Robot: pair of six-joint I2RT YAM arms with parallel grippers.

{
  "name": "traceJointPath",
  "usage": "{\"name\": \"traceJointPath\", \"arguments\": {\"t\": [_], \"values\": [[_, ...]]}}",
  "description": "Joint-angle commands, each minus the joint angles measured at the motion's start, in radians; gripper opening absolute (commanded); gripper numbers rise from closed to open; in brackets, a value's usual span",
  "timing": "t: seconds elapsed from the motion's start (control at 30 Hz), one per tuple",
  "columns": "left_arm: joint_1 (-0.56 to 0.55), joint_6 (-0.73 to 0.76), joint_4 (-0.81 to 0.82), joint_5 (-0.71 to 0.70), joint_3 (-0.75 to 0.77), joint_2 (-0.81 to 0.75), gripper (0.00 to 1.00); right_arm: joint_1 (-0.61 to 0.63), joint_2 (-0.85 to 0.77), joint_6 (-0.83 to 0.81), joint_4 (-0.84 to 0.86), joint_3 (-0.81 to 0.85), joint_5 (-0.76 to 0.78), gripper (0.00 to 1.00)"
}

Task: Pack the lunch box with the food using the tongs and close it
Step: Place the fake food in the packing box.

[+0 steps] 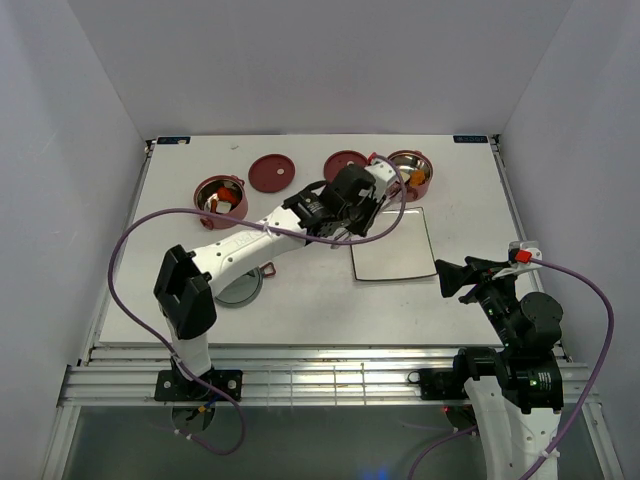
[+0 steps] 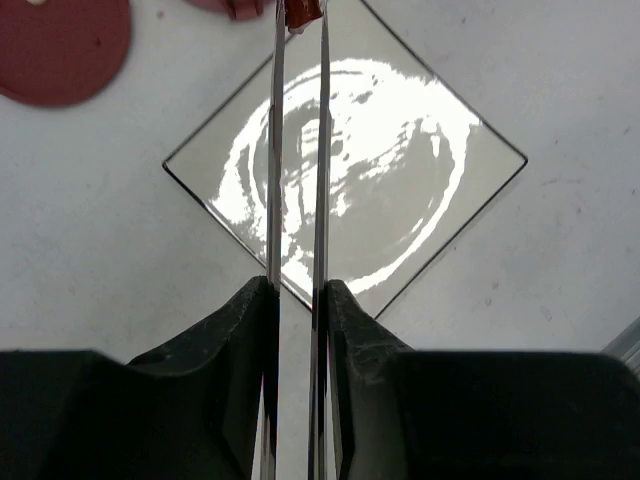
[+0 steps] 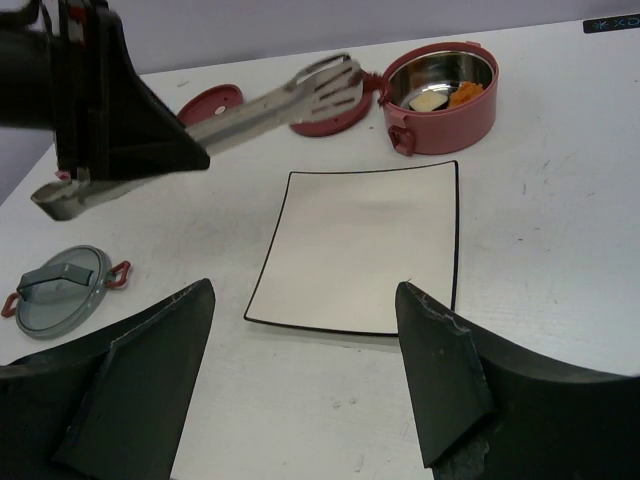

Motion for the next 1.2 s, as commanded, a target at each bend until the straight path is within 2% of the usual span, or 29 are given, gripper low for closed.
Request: {"name": "traceJointPath", "arguments": {"t": [0.0, 0.23, 0.33, 0.73, 1.17], "values": [[-0.004, 0.016, 0.049, -0.080, 0.158, 0.050, 0.21, 0.002, -0.004, -0.004, 0.027, 0.008, 0.011, 0.79], [-0.002, 0.032, 0.112, -0.160, 0.385, 0.228, 0.22, 0.001, 0.004, -0.004, 0.026, 0.008, 0.024, 0.79], [0.002, 0.043, 0.149, -0.171, 0.425, 0.279, 0.22, 0.002, 0.010, -0.006, 0.021, 0.015, 0.023, 0.79], [0.062, 0.023, 0.255, -0.082, 0.441, 0.411, 0.23, 0.001, 0.014, -0.007, 0.016, 0.014, 0.027, 0.78], [0.097, 0.021, 0.301, -0.051, 0.438, 0.483, 0.27, 0.001, 0.007, -0.007, 0.009, 0.017, 0.035, 0.78]]}}
